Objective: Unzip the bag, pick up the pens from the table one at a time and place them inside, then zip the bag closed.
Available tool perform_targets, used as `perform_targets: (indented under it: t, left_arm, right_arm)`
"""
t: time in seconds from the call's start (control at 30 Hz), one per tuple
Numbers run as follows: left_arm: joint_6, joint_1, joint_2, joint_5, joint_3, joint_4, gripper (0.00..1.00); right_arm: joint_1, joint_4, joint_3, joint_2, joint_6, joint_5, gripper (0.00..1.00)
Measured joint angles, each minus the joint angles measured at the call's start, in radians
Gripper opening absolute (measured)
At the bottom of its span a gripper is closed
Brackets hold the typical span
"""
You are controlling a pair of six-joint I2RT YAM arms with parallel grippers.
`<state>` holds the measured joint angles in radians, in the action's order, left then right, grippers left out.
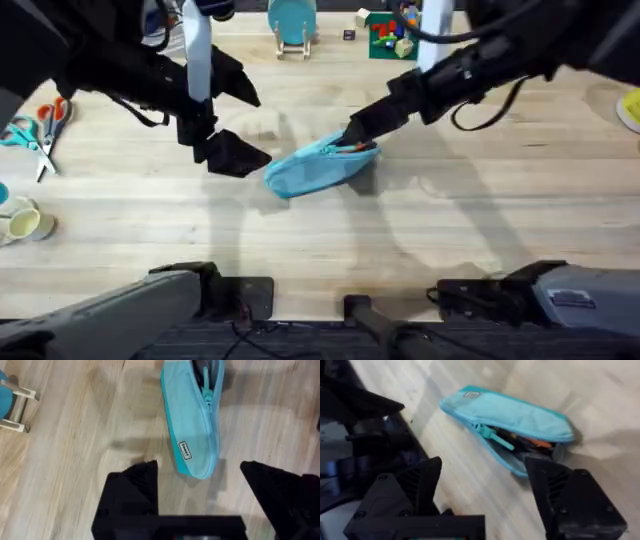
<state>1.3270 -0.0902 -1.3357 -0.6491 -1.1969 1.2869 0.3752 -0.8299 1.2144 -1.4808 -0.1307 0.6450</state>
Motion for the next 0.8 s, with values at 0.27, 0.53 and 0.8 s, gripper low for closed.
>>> perform_targets:
  t: [0.27,0.53,0.8]
  left_arm:
    - [0.0,0.0,0.0,0.0,0.0,0.0,0.993]
    - [0.0,0.0,0.0,0.0,0.0,0.0,0.993]
    - [0.0,0.0,0.0,0.0,0.0,0.0,0.993]
  right_arm:
    - [-0.003,-0.003,0.0,-0.112,-0.031,0.072,0.996]
    - [-0.003,0.064,0.0,-0.159,-0.051,0.082,0.995]
    - [-0.003,0.056,0.0,-0.242,-0.054,0.107,0.995]
